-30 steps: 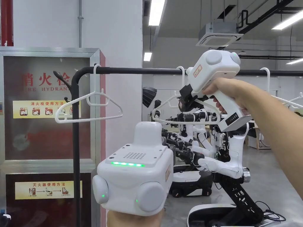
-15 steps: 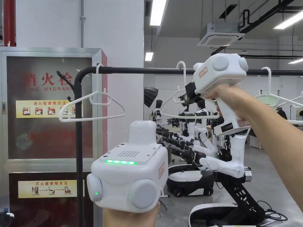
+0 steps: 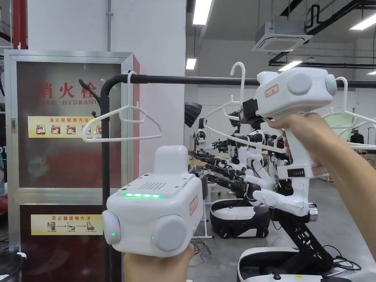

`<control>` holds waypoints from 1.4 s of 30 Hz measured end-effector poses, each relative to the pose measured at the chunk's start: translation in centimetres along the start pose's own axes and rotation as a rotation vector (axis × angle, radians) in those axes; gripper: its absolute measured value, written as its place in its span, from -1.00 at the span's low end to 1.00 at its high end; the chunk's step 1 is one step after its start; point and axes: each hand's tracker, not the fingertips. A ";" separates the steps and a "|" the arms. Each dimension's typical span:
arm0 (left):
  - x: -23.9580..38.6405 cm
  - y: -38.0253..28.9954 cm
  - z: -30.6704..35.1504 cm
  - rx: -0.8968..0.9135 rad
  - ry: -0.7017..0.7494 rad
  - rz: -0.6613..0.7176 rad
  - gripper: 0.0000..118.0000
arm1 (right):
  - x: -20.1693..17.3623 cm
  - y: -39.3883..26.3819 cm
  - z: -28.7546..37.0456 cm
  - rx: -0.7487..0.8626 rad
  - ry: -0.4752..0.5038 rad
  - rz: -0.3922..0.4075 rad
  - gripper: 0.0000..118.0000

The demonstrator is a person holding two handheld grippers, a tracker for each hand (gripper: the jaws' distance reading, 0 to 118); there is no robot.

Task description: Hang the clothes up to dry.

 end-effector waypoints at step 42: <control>-9.2 -6.1 2.1 -0.107 -0.752 -0.042 -0.96 | -1.2 -23.5 4.3 0.147 0.704 0.187 -0.89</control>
